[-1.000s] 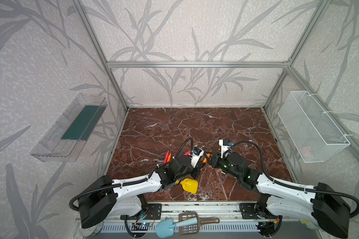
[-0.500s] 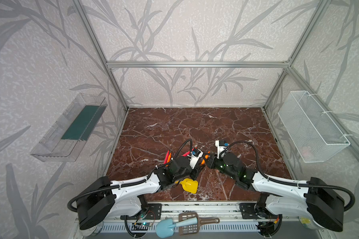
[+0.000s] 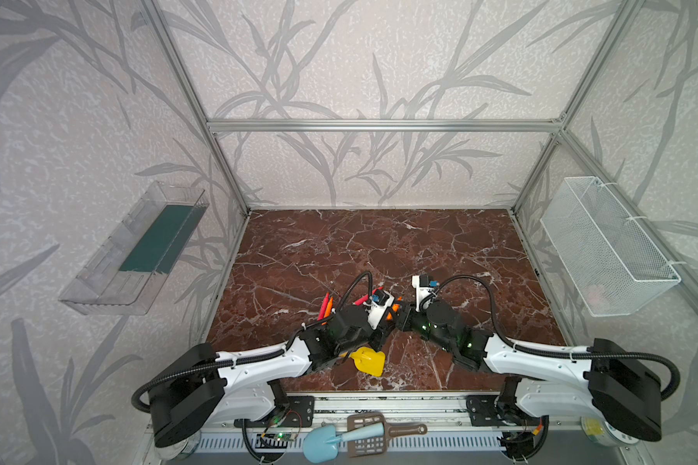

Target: Insert the pens into the pen caps

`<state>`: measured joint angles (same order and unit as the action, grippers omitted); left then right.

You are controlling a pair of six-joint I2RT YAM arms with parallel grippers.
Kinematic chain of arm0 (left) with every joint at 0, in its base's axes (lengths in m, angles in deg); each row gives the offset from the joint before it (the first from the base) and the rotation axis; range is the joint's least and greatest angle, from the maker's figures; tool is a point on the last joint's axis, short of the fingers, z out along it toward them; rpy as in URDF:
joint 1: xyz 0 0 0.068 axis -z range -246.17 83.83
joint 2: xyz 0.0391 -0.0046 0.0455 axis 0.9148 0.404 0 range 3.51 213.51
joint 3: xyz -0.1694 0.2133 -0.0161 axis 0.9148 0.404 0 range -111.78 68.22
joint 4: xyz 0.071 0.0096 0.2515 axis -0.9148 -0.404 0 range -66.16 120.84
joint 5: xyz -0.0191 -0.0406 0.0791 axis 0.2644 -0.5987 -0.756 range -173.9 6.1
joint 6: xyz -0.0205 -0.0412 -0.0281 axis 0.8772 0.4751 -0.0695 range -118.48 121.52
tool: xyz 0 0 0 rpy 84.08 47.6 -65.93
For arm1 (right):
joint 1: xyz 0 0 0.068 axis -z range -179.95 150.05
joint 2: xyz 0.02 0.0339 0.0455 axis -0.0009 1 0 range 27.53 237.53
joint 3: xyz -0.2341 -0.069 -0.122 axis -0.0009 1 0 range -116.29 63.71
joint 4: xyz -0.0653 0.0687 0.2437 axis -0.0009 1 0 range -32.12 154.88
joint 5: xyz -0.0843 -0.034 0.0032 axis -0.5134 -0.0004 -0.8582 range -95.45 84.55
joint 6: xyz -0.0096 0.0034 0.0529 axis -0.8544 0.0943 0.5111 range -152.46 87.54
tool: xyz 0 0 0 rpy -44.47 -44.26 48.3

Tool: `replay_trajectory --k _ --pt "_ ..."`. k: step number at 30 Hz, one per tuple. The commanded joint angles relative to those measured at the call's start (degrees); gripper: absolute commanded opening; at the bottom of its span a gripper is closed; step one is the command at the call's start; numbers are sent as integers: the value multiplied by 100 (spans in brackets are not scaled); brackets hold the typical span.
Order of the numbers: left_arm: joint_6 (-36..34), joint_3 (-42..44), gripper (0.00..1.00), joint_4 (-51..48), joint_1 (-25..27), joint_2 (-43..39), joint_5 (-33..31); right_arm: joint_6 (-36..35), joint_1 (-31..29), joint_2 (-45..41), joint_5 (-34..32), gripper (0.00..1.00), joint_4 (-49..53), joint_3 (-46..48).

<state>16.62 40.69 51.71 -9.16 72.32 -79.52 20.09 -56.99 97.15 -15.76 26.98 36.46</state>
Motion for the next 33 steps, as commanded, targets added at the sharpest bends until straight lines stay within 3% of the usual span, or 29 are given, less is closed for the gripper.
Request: replay_trajectory --k 1,9,10,11,15,18,20,27,33 --pt "-59 29 31 134 29 -22 -37 94 -22 -243 -285 0 -244 115" --pt "-67 11 12 205 28 44 -14 211 -28 -354 -333 0 -356 283" --pt "-63 6 8 207 25 44 -44 220 -30 -332 -324 5 -342 272" --pt "-52 8 2 207 24 36 -88 204 -28 -311 -299 17 -355 268" --pt "33 92 0 253 14 -54 -522 22 -31 -384 -343 60 51 167" --pt "281 239 0 237 -44 -241 -1320 -183 -29 -691 -567 73 1286 -119" --pt "433 454 0 365 -161 -446 -1711 -240 -32 -885 -768 76 2288 -320" --pt "675 1014 0 832 -661 -1025 -1652 405 -27 -1367 -1255 75 4654 -227" --pt "573 1213 0 1132 -876 -1284 -1736 698 -33 -1161 -943 62 5043 62"
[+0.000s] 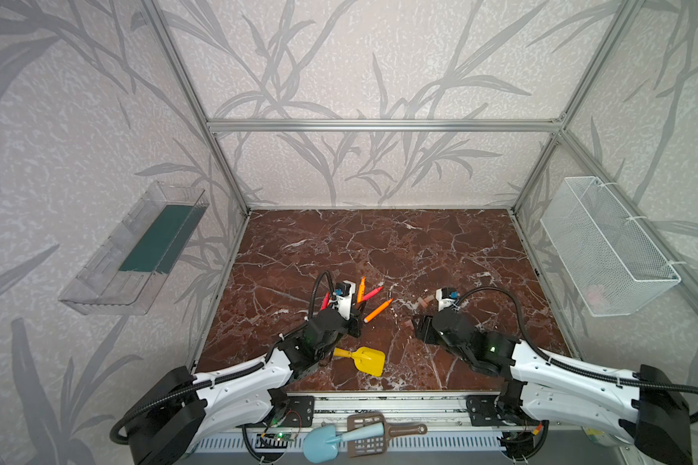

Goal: Insert the pens into the pen caps
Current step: 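Move the right gripper over the pink caps while the left holds the marker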

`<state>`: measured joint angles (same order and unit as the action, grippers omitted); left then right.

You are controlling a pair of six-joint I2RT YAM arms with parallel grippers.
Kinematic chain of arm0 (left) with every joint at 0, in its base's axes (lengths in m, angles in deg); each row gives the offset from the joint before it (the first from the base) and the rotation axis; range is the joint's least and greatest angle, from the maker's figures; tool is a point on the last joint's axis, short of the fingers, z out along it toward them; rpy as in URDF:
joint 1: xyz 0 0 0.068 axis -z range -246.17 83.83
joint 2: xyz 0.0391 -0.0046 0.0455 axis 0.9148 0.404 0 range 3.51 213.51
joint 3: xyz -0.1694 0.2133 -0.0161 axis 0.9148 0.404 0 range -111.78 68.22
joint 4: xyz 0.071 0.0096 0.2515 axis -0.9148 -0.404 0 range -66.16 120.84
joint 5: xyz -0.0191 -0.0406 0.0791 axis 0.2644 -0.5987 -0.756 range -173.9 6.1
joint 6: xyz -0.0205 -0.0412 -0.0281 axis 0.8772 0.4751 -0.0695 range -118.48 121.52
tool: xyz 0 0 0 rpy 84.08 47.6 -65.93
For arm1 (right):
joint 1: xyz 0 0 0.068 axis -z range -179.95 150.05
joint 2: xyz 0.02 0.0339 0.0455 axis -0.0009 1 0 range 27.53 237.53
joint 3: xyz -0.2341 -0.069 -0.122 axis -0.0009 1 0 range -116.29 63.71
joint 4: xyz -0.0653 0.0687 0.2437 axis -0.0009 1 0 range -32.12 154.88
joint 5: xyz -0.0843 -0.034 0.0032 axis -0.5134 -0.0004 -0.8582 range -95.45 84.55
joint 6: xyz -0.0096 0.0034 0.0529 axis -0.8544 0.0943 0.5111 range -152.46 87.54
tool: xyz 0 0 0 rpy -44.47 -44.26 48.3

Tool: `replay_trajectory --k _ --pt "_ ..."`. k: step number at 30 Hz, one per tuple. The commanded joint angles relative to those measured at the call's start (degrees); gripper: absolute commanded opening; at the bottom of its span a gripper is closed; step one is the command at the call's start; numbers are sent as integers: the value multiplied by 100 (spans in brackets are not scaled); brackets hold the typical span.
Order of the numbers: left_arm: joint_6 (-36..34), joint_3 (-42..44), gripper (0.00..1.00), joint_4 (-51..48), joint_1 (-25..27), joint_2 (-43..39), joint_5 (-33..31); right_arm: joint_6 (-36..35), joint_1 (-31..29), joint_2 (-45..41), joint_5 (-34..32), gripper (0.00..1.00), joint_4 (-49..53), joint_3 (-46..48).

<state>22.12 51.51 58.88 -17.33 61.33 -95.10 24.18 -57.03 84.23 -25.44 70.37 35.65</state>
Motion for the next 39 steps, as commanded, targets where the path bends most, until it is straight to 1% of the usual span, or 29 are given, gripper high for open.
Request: replay_trajectory --k 1,2,5,8,13,16,21,25,28,31,39 --pt "-6 179 0 503 -72 -248 -181 310 -26 212 84 59 684 174" --pt "-42 241 0 587 -72 -332 -157 343 -32 319 125 56 672 207" --pt "-137 383 0 815 -75 -534 41 524 -57 636 155 54 634 311" --pt "-235 385 0 827 -76 -588 252 643 -84 927 206 53 483 388" --pt "-241 501 0 1001 -85 -669 212 686 -93 1127 123 51 471 315" --pt "-284 481 0 872 -85 -796 295 651 -93 1210 83 51 494 172" --pt "-318 501 0 781 -85 -861 296 695 -93 1276 -236 52 447 51" --pt "-319 502 0 808 -85 -788 241 808 -85 1385 -609 50 479 -43" --pt "-308 485 0 827 -85 -729 262 840 -84 1437 -746 51 527 -120" --pt "-298 487 0 852 -79 -689 271 796 -84 1515 -831 54 427 -176" --pt "-293 485 0 879 -85 -622 282 791 -84 1885 -931 59 280 -350"
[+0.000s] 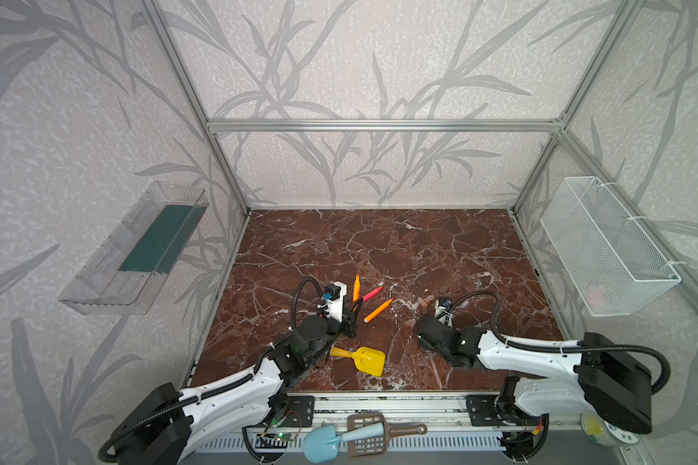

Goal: Insert the pens into the pen caps
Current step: 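Move the right gripper over the pink caps while the left holds the marker, then lower the right gripper and grasp a pink cap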

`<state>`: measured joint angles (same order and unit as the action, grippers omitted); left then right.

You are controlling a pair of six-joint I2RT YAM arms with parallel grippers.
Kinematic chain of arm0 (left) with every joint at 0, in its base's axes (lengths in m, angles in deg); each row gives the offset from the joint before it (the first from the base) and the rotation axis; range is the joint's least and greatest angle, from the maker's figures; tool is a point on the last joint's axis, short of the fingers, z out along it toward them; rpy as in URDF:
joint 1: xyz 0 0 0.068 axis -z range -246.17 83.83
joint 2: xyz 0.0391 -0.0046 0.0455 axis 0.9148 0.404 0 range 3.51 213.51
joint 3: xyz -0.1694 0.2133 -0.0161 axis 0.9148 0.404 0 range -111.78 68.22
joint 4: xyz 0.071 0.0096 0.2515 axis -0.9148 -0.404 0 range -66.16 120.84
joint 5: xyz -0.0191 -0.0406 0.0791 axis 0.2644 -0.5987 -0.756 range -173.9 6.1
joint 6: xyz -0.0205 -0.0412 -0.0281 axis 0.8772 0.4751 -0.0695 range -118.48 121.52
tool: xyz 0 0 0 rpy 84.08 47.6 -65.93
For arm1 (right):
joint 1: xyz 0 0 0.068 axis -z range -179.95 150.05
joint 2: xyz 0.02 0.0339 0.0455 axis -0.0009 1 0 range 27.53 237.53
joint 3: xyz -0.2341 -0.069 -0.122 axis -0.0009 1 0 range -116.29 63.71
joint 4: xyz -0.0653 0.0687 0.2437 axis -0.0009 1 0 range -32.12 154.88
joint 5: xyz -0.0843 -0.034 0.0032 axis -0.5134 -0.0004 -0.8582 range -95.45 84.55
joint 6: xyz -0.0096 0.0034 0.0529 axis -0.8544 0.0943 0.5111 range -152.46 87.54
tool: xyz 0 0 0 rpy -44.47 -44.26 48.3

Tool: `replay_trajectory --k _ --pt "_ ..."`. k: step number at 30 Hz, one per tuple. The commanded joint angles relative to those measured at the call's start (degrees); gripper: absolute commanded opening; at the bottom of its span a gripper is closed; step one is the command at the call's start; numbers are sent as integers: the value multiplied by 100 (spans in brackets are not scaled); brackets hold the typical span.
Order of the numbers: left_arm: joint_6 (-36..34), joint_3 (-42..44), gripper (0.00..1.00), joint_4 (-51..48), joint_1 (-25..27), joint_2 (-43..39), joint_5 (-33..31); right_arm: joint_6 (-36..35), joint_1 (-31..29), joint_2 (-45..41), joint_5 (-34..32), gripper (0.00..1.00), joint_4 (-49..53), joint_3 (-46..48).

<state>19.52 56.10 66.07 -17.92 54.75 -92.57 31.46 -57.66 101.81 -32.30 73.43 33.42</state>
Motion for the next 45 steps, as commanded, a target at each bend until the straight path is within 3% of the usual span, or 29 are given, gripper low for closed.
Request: replay_trajectory --k 1,10,18,28,45 --pt "-33 27 0 169 -26 50 38 80 -16 200 -274 60 -21 -154" --pt "0 -40 0 214 -25 257 73 234 -15 814 -365 52 417 -526" --pt "2 -16 0 180 -26 216 75 374 -12 775 -303 45 493 -350" --pt "19 -1 0 178 -24 184 67 473 -13 522 -407 43 627 -109" --pt "19 -1 0 131 -25 152 66 187 202 1086 -483 40 710 -434"
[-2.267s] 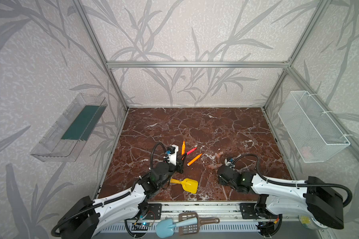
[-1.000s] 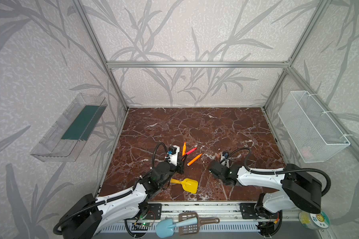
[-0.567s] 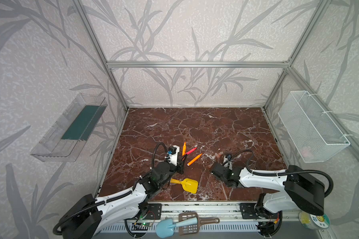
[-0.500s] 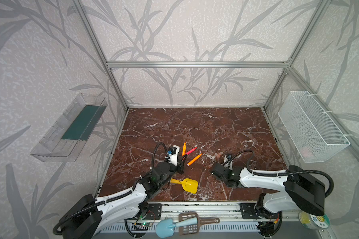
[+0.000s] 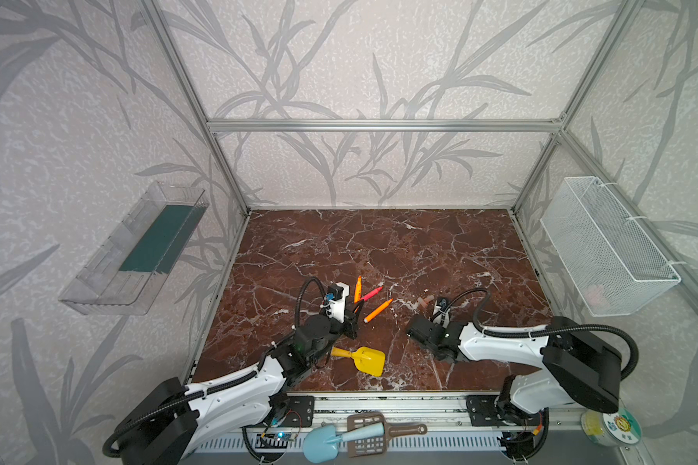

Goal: Insert the pens into the pen caps
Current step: 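Lower the right gripper and grasp a pink cap, then lift the pink cap with the right gripper toward the held marker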

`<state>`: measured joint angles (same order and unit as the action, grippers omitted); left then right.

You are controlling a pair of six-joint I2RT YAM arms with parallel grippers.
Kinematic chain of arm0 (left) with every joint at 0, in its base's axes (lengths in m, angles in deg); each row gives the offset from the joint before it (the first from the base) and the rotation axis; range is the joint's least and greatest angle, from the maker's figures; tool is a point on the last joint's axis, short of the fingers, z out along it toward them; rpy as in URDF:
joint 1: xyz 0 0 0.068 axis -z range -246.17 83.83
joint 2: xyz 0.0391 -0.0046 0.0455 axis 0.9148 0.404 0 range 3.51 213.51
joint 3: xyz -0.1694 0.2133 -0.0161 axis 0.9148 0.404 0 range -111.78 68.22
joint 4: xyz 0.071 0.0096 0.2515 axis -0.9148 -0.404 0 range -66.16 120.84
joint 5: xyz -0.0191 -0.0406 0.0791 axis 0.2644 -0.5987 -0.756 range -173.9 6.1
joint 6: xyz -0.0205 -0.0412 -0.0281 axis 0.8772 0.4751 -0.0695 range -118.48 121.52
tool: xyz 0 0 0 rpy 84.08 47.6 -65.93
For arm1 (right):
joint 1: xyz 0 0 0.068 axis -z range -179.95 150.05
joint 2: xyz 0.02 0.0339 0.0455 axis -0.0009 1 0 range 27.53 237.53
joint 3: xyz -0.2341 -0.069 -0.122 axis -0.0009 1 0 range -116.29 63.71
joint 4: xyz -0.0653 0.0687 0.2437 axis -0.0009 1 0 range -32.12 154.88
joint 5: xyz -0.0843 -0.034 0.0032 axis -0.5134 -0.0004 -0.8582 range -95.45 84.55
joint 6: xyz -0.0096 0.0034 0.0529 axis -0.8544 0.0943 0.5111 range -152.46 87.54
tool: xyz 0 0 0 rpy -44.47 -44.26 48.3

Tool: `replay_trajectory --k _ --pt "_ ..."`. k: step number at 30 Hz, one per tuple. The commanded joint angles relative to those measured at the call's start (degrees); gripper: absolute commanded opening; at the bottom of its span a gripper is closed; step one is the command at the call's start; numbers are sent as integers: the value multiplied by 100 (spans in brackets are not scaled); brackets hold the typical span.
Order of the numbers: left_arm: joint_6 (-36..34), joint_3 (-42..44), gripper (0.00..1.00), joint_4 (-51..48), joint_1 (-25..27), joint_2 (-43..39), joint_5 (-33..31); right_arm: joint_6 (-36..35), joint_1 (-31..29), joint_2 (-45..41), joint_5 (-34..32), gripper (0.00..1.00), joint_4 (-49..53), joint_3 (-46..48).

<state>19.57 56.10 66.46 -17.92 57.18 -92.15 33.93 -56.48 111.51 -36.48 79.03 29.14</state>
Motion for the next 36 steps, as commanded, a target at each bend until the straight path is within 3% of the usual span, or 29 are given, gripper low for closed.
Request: replay_trajectory --k 1,11,24,29,33,36 --pt "15 1 0 88 -24 -93 26 -65 102 125 -54 38 142 10" --pt "8 8 0 60 -24 -127 43 -167 327 344 166 29 -175 130" --pt "243 -16 0 -250 -32 -322 173 13 327 154 148 7 -322 316" --pt "237 -297 0 -916 -30 -405 468 67 327 -564 72 4 -311 565" --pt "102 -455 0 -1181 -30 -321 1265 -24 327 -1578 68 0 -248 736" --pt "93 -528 0 -1221 -32 -226 1786 -532 332 -2377 246 0 -447 707"
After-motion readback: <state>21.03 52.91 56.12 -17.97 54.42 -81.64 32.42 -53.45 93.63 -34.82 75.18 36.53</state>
